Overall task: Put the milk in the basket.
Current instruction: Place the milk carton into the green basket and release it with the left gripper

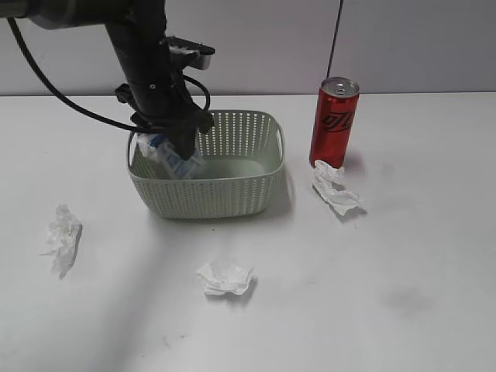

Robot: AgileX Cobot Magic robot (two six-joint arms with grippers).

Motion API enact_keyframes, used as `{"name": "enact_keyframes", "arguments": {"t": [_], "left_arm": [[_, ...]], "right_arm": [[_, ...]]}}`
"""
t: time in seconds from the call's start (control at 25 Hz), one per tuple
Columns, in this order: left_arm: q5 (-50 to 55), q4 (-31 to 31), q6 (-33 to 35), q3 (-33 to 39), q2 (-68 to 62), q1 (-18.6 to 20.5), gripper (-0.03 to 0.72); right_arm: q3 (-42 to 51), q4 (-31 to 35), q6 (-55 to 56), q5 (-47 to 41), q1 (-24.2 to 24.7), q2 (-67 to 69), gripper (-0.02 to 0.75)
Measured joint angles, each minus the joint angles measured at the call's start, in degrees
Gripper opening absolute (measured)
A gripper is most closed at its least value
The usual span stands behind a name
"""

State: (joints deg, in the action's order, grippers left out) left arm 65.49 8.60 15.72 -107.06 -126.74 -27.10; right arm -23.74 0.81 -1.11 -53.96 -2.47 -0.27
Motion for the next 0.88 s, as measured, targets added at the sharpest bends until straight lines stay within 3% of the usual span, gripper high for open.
{"name": "enact_keyframes", "arguments": {"t": [0.12,0.36,0.88], "left_arm": [[-0.5,1.1,0.0,-0.1,-0.6,-0.1,0.396],[-0.8,1.6,0.0,-0.3,-0.9,-0.2,0.593],[4.0,0.9,-2.0,-8.4,1.4,-0.2,0.625]], "right_arm": [[0.0,0.0,0.0,0.0,0.0,0.0,0.588],[0.0,0.0,0.0,0.0,0.0,0.0,0.588],[0.0,0.0,0.0,0.0,0.0,0.0,0.588]]}}
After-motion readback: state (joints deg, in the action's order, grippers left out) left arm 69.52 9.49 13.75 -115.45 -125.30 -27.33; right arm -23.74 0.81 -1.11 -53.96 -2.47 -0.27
